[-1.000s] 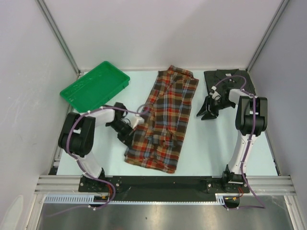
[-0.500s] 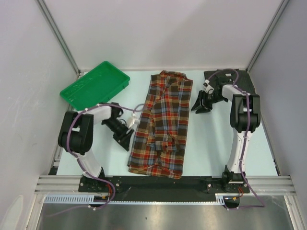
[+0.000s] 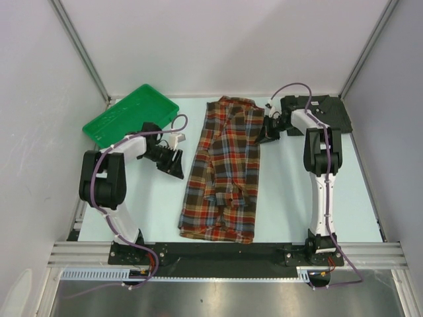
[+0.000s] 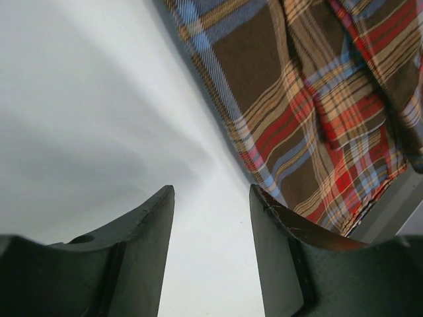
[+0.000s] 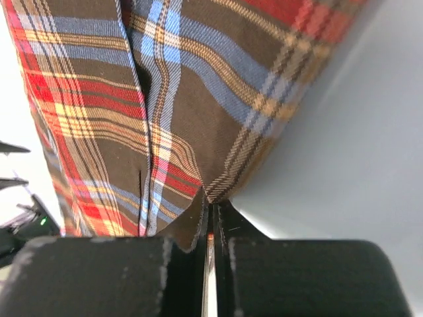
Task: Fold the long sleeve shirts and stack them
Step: Fold the shirt
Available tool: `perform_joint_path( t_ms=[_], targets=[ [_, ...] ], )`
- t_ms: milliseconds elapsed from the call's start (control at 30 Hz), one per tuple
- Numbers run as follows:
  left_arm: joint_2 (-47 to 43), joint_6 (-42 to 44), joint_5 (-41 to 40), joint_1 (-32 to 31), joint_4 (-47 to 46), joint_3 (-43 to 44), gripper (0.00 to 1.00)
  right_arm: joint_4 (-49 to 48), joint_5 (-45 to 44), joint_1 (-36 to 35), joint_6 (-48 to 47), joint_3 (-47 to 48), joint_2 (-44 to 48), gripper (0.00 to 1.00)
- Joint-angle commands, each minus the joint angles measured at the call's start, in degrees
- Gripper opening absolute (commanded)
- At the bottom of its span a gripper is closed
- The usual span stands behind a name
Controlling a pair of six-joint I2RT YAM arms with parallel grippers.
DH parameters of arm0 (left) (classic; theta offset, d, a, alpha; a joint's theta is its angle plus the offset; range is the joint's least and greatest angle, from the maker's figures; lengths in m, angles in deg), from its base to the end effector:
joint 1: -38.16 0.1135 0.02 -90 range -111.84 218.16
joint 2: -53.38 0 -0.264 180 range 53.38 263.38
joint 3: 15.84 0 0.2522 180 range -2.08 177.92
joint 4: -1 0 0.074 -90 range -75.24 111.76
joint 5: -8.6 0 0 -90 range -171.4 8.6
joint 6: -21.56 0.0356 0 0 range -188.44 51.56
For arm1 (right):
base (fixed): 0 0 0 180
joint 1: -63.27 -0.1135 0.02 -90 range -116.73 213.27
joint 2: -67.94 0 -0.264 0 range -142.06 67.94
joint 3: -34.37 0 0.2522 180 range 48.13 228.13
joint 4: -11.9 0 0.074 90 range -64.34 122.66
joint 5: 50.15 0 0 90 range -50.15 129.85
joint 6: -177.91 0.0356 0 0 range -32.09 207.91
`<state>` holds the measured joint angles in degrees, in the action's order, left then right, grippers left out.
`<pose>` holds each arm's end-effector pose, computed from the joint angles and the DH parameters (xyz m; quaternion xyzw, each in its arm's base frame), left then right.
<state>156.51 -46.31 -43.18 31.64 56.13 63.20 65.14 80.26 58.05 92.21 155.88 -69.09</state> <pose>0.3246 -0.0593 0.1675 0.2625 0.9039 -0.3109 0.1322 0.4887 0.0678 0.1317 -0.0711 0.9218 0.3526 0.1442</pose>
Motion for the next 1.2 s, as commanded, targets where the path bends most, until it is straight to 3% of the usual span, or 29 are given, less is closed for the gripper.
perform_joint_path(
  t_ms=[0,167,200,233,333,433,533,600,667,733,767,833,900,933,967,1033,1067,1100,1133,1167],
  targets=[
    [-0.7,-6.7,1.8,-0.2,-5.9,-2.5,0.54,-1.3,-8.6,-0.3,-2.5,9.0,-4.4,0.0],
    [1.7,-7.5,1.3,0.0,-6.8,-2.8,0.54,-0.5,-12.4,-0.5,-3.2,11.4,-5.8,0.03],
    [1.4,-7.5,1.0,0.2,-7.7,-3.2,0.54,-0.3,-12.6,-0.3,-3.2,10.5,-5.2,0.12],
    [0.8,-7.5,1.0,0.4,-8.1,-3.6,0.54,0.1,-12.6,-0.2,-3.2,7.7,-3.3,0.37],
    [-1.7,-6.1,1.2,0.7,-8.0,-3.1,0.57,0.2,-14.0,1.2,-3.2,4.1,1.4,0.63],
    [-4.8,-1.2,1.9,0.6,-5.1,-0.3,0.65,1.2,-13.1,3.3,-4.6,5.4,5.8,0.74],
    [-12.2,3.9,1.1,0.6,-3.9,1.0,0.82,4.2,-10.3,4.2,-9.5,6.9,13.3,0.78],
    [-19.3,8.3,0.0,-0.2,-3.6,1.0,0.99,3.8,-9.5,4.1,-12.5,4.5,21.0,0.81],
    [-26.0,13.0,-2.5,-2.5,-3.3,0.7,0.99,1.3,-8.9,2.6,-18.7,-2.7,30.9,0.85],
    [-30.1,15.3,-1.1,-4.7,-3.4,0.5,0.99,-4.5,-8.4,1.3,-21.9,-9.0,37.4,0.99],
    [-31.5,15.7,1.3,-5.2,-3.7,0.3,0.99,-7.5,-7.5,0.3,-23.4,-16.9,44.1,1.0],
    [-34.6,15.2,6.6,-6.3,-5.1,-0.1,0.99,-18.3,-5.6,-0.8,-23.8,-25.7,50.1,1.0],
    [-35.8,11.6,8.3,-6.5,-8.8,-2.4,0.99,-23.0,-2.1,-2.6,-29.2,-35.1,56.7,1.0],
    [-35.7,10.0,8.8,-6.5,-9.5,-3.3,0.99,-20.1,1.5,-2.9,-34.7,-36.7,58.4,1.0],
    [-35.4,12.0,11.7,-6.6,-4.3,-3.8,1.0,-11.2,4.9,-3.3,-47.3,-38.1,59.7,1.0],
    [-34.6,26.5,13.2,-9.5,4.8,-4.5,0.99,-2.3,6.5,-5.8,-57.4,-43.5,64.0,1.0],
    [-35.9,29.3,8.4,-11.6,7.1,-8.6,1.0,3.3,5.7,-9.1,-61.9,-46.5,66.0,1.0],
    [-38.2,33.5,7.1,-13.3,5.9,-12.2,1.0,4.9,4.8,-10.3,-67.4,-52.2,70.4,0.98],
    [-45.9,34.3,5.7,-16.4,3.3,-20.5,0.99,5.2,4.6,-11.8,-69.2,-56.0,73.5,0.97],
    [-49.5,35.0,1.8,-18.2,-2.9,-24.5,0.99,3.9,4.1,-13.1,-70.1,-59.3,76.4,0.98]
  ],
)
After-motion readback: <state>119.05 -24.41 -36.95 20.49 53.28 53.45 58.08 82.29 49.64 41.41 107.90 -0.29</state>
